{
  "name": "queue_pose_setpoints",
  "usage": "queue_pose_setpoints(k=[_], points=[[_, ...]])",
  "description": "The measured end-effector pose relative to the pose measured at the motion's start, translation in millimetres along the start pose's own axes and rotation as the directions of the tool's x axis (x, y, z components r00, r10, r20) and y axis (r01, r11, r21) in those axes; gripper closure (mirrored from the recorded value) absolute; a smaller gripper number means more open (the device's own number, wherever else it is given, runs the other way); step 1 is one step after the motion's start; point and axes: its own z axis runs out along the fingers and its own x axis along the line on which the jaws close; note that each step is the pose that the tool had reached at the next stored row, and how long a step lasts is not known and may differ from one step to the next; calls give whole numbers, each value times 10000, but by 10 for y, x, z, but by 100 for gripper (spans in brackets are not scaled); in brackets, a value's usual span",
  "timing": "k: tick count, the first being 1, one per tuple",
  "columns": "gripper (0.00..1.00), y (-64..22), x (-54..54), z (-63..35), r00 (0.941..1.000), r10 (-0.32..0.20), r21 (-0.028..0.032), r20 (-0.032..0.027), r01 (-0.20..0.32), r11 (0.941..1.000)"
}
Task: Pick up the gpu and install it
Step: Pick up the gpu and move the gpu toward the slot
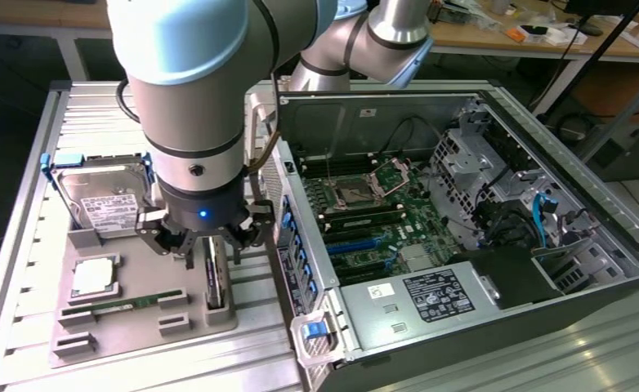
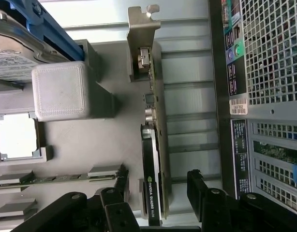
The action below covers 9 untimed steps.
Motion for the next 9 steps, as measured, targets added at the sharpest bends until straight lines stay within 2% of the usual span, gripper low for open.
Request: queue_pose_setpoints(k=[9], points=[[40, 52, 6, 46, 10000, 0, 3, -2, 0, 10000]])
